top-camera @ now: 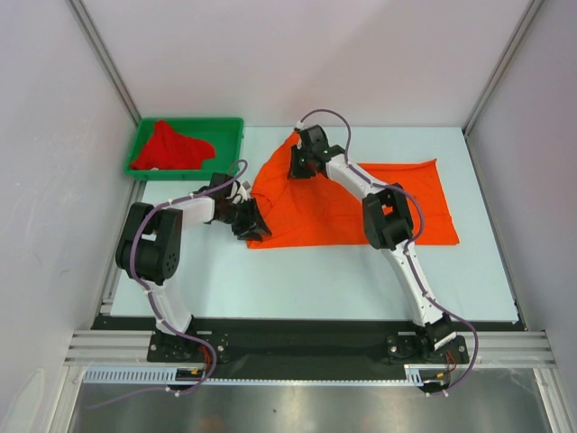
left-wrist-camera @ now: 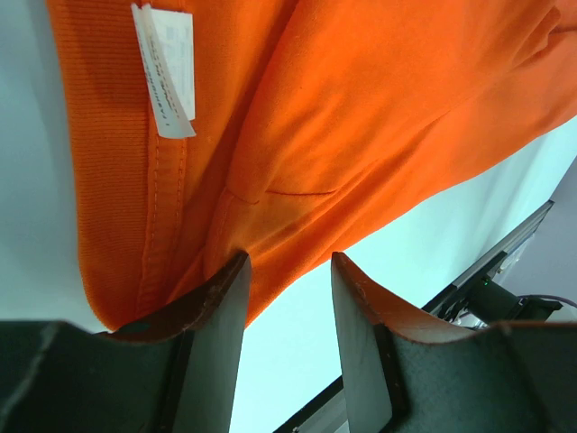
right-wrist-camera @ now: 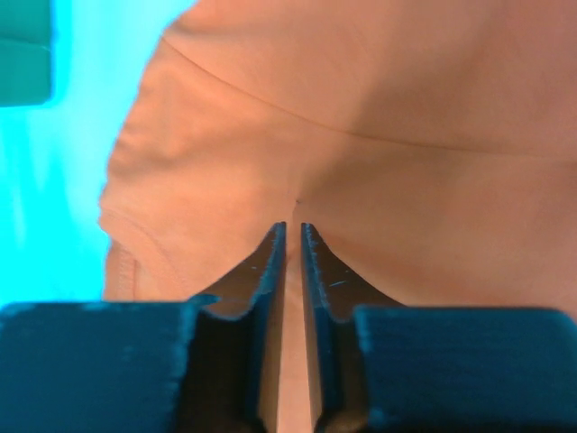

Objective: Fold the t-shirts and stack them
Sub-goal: Fold the tshirt

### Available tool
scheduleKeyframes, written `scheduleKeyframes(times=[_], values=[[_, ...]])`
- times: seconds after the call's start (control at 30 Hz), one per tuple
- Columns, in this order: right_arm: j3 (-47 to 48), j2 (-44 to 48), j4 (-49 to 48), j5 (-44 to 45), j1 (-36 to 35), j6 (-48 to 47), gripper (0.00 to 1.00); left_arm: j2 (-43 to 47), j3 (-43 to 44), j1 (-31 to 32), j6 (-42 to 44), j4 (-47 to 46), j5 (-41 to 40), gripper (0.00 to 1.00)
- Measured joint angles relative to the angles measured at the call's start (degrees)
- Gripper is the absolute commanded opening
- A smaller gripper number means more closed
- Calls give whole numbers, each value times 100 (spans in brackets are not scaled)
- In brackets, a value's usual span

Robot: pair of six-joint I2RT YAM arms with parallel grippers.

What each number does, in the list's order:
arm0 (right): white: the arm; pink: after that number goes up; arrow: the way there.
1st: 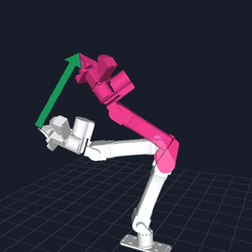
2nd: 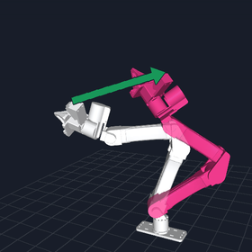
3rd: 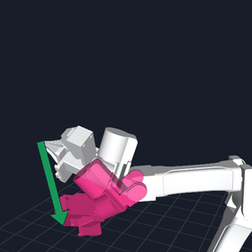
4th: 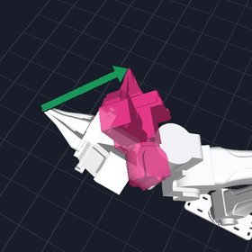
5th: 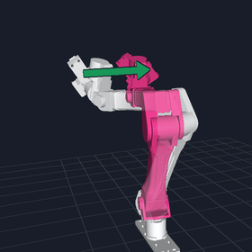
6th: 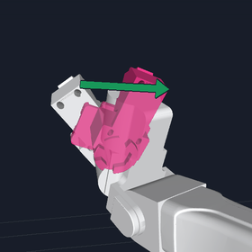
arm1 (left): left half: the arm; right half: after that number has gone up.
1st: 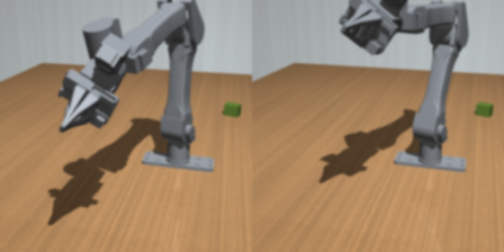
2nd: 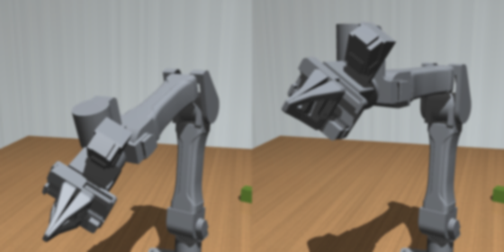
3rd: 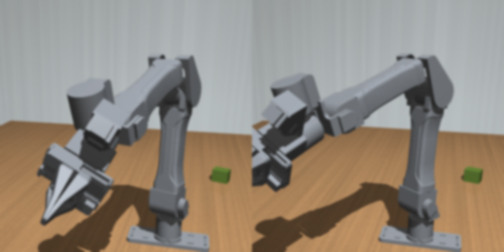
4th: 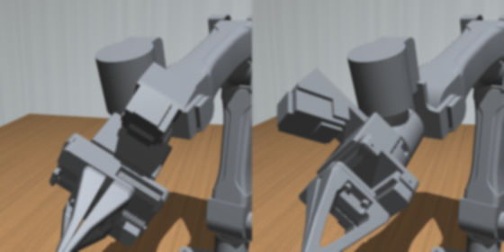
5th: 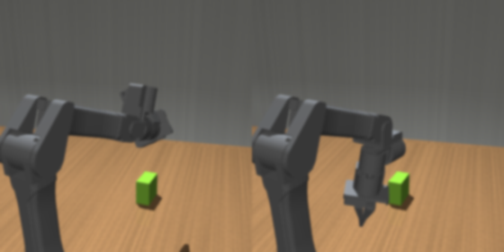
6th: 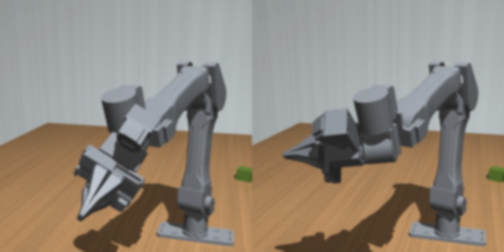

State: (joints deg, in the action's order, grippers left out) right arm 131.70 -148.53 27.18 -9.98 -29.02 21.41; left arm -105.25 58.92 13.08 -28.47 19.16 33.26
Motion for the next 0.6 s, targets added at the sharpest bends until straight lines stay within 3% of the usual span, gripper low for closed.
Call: scheduleKeyframes(times=[0.2, 0.33, 0.6], values=[[195, 90, 109, -122, 83, 37, 38, 0, -11, 0, -2, -17, 11, 48], [-632, 675, 238, -315, 306, -72, 48, -20, -11, 0, -7, -35, 48, 48], [-2826, 2120, 179, -1034, 1165, -238, 42, -33, -11, 0, -44, -48, 96, 48]])
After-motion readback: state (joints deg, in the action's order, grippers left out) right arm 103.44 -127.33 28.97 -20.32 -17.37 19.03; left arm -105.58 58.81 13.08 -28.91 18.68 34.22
